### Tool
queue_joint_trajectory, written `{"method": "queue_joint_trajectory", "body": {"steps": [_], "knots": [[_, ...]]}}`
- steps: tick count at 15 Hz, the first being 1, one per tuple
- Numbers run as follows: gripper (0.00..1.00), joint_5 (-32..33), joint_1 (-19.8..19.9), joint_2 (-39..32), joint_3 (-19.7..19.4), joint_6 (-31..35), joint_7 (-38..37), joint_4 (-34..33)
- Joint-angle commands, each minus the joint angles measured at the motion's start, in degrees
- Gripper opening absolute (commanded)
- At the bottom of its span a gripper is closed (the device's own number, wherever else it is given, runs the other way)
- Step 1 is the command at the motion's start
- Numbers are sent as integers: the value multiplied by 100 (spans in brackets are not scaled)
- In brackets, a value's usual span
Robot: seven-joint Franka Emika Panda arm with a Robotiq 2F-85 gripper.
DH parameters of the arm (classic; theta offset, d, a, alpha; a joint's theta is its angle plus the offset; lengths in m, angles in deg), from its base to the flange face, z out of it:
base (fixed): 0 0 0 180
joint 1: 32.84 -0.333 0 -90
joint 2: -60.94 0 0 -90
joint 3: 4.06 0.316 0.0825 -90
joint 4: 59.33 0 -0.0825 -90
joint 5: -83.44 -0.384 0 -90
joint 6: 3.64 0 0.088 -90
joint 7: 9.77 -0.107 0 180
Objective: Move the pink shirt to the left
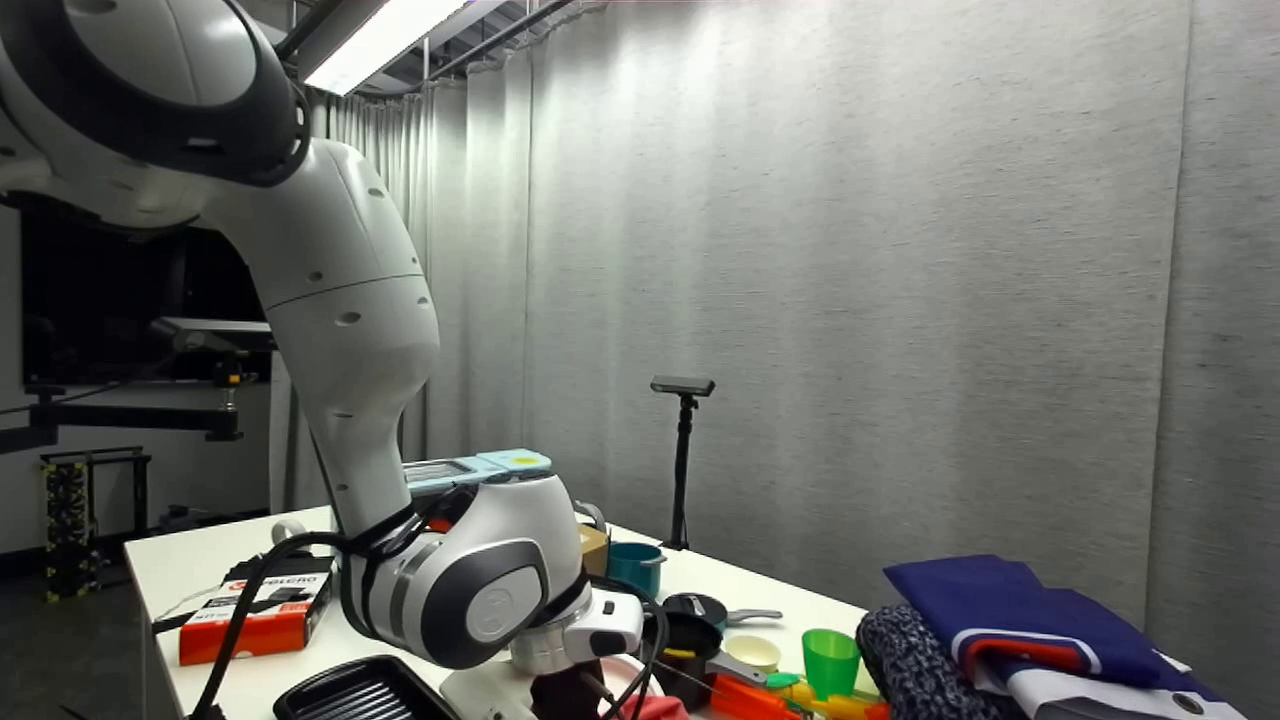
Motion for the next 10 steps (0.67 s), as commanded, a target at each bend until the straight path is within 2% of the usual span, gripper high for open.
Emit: {"method": "queue_joint_trajectory", "body": {"steps": [1,7,10], "knots": [[0,-41,423,-33,541,220,84,48],[0,-362,1363,-217,1909,36,357,-381],[0,-461,1637,-360,2297,47,466,-595]]}}
